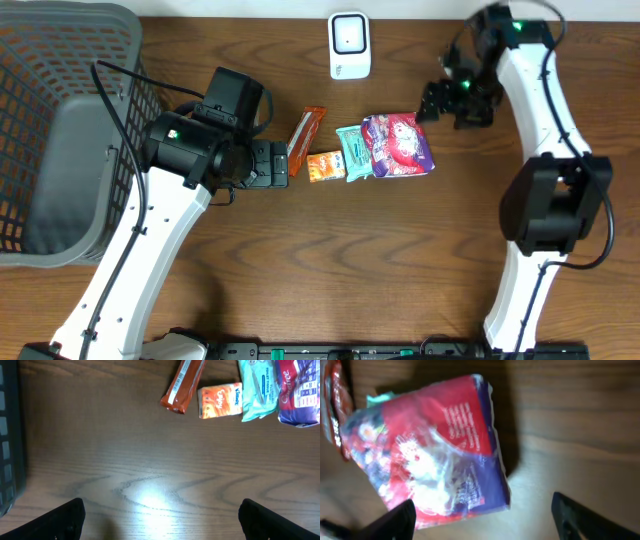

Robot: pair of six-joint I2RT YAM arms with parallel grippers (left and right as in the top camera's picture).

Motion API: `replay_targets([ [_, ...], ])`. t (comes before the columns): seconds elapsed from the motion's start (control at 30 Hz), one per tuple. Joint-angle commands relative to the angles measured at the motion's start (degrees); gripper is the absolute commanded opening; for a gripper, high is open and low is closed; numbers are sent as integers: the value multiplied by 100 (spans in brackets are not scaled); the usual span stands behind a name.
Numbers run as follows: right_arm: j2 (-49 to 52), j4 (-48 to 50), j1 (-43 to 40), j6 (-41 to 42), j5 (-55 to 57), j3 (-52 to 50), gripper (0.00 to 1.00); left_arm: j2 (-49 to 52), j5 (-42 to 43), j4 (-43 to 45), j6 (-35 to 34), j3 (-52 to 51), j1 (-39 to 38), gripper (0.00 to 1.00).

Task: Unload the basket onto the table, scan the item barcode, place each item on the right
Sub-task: 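Lift the pad pack with the right gripper up to the scanner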

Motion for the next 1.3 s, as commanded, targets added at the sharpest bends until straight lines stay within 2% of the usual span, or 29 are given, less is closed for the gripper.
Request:
replay_targets([
  [0.0,9,382,-260,-715,-1547,-772,82,7,-90,-20,-7,35,-2,98],
  [0.1,9,863,-407,-1036,-2312,-1502,82,7,-90,-20,-7,35,-2,98],
  [0.2,9,1425,-435,-1027,-2573,-2142,80,7,-90,-20,-7,35,-2,98],
  [0.27,9,1792,-400,-1019,-2575,-2494,73,7,-90,-20,-7,35,-2,98],
  [0.37,9,2081,-339,-977,-2564,-2752,43,7,-90,-20,-7,35,-2,98],
  [0.47,-13,2076,-356,-549,-2500,-2627,7,7,-90,-20,-7,35,-2,98],
  [0.5,-26,1996,-367,-356,-2465,-2514,1,7,-90,-20,-7,35,-2,98],
  [0.7,-240,1268,-286,35,-1884,-1305,1,7,-90,-20,-7,35,-2,98],
  [0.87,-505,1368,-61,863,-1427,-450,1,7,-90,-20,-7,35,-2,98],
  [0.97,-520,2271,229,1893,-1423,-168,1,7,-90,-20,-7,35,-2,98],
  [1.27,-227,4870,1305,3823,-304,-190,1,7,-90,-20,-7,35,-2,98],
])
